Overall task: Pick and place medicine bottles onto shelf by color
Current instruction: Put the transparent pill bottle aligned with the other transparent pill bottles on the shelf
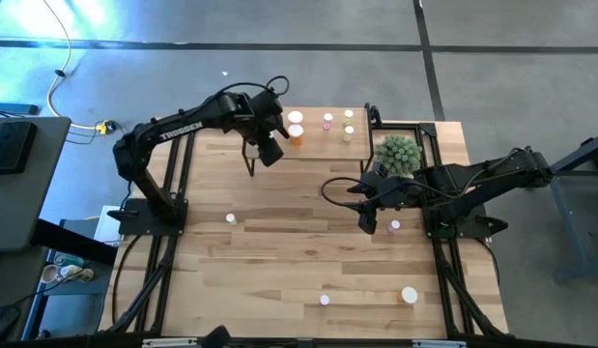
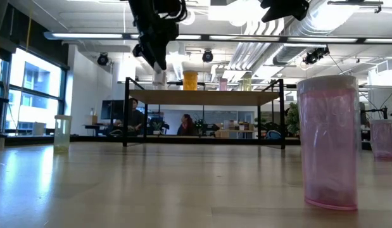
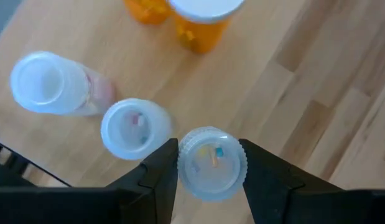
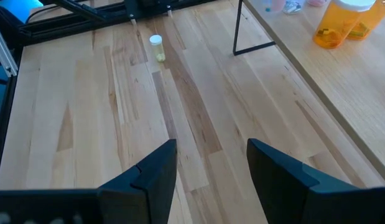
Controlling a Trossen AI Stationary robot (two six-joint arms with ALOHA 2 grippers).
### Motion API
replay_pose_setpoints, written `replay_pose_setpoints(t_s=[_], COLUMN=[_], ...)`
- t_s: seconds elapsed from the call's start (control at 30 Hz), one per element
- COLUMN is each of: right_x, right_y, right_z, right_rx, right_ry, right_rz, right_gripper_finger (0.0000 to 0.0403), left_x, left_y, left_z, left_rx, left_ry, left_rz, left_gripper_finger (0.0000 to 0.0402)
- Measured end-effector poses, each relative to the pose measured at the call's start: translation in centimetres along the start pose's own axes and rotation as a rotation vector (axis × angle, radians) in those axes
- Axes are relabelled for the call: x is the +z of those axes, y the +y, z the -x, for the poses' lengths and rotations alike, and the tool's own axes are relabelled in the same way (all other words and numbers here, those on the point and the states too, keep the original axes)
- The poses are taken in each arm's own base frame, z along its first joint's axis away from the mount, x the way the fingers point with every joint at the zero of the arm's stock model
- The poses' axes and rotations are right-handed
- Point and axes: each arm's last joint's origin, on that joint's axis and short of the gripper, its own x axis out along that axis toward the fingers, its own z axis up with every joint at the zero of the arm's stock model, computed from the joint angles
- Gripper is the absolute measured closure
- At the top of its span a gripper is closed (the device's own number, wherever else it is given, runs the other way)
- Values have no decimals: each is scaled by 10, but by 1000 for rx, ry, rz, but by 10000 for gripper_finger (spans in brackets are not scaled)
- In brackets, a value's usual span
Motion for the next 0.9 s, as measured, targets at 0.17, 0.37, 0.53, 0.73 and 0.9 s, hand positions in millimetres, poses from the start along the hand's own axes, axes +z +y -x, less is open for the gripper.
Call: replay_pose_setpoints(t_s=[0.17, 0.37, 0.53, 0.73, 0.9], right_x=[0, 0, 0, 0, 0], right_y=[0, 0, 0, 0, 0], right_z=[0, 0, 0, 0, 0], right_rx=[0, 0, 0, 0, 4], right_ry=[0, 0, 0, 0, 1], right_rz=[0, 1, 0, 0, 0], right_gripper_finger=[217, 217, 217, 217, 217], left_x=[0, 1, 1, 1, -7], left_y=[7, 11, 12, 11, 11], left_z=[1, 1, 1, 1, -11], left_rx=[-2, 2, -5, -35, -33], left_ry=[-4, -5, -5, -2, 43], left_rz=[26, 43, 46, 47, 41], left_gripper_finger=[266, 260, 256, 255, 260])
